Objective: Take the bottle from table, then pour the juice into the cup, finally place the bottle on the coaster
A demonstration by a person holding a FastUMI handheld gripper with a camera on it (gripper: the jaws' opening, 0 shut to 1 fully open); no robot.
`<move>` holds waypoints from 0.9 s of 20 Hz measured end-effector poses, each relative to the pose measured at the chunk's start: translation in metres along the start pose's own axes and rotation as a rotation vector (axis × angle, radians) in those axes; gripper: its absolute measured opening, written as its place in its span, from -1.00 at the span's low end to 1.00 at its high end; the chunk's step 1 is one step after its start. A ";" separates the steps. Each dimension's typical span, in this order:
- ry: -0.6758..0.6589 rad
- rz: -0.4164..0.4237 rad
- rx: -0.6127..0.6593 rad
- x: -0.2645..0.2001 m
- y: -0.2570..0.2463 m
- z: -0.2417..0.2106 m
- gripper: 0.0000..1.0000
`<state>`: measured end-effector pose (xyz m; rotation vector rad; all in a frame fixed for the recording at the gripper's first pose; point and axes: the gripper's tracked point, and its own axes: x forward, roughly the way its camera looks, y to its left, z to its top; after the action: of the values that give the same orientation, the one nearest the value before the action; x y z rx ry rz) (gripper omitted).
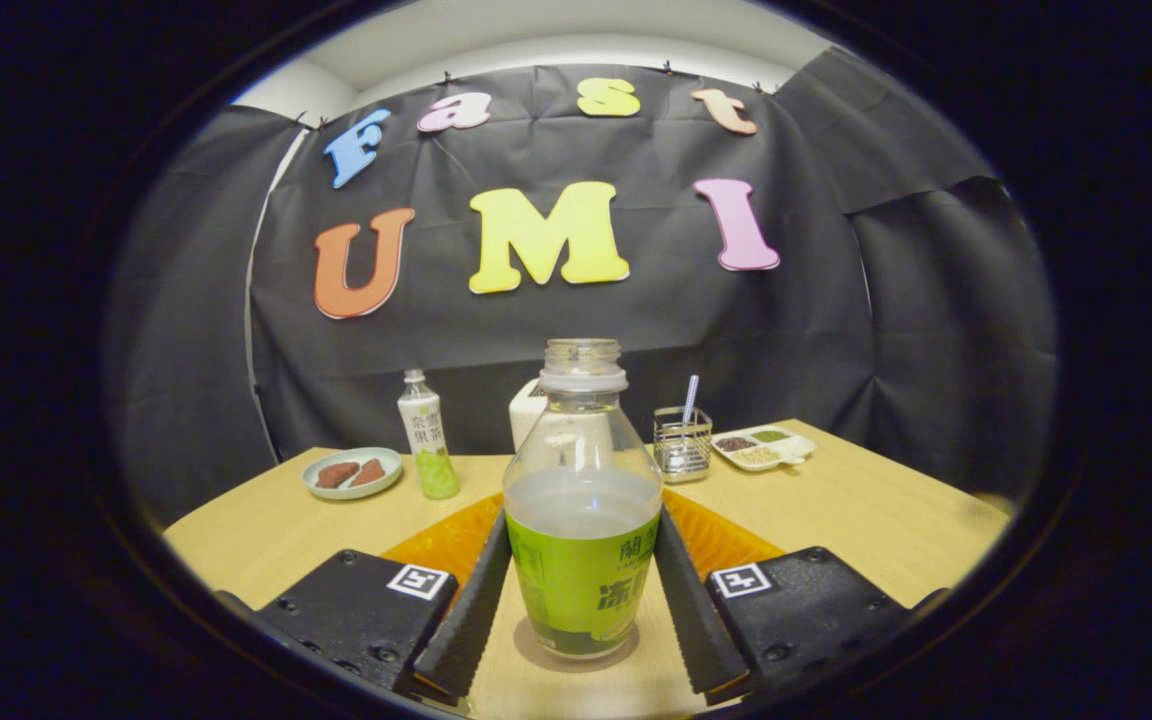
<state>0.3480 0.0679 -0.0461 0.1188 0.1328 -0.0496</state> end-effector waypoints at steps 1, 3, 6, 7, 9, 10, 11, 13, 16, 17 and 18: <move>-0.004 -0.006 -0.006 0.001 0.000 -0.004 0.62; -0.013 0.004 -0.026 0.002 0.002 -0.010 0.62; -0.012 0.014 -0.036 0.004 0.006 -0.019 0.63; -0.014 0.010 -0.036 0.004 0.006 -0.022 0.63; -0.010 0.007 -0.023 0.005 0.006 -0.027 0.64; -0.015 0.007 -0.016 0.005 0.006 -0.027 0.64; -0.020 0.000 -0.013 0.005 0.005 -0.026 0.64; -0.014 -0.001 -0.009 0.005 0.004 -0.029 0.66; 0.001 -0.013 -0.008 0.003 0.003 -0.032 0.76; 0.003 -0.014 -0.004 0.001 0.003 -0.032 0.83; 0.005 -0.013 -0.002 -0.001 0.003 -0.033 0.96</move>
<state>0.3432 0.0749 -0.0779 0.1160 0.1390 -0.0617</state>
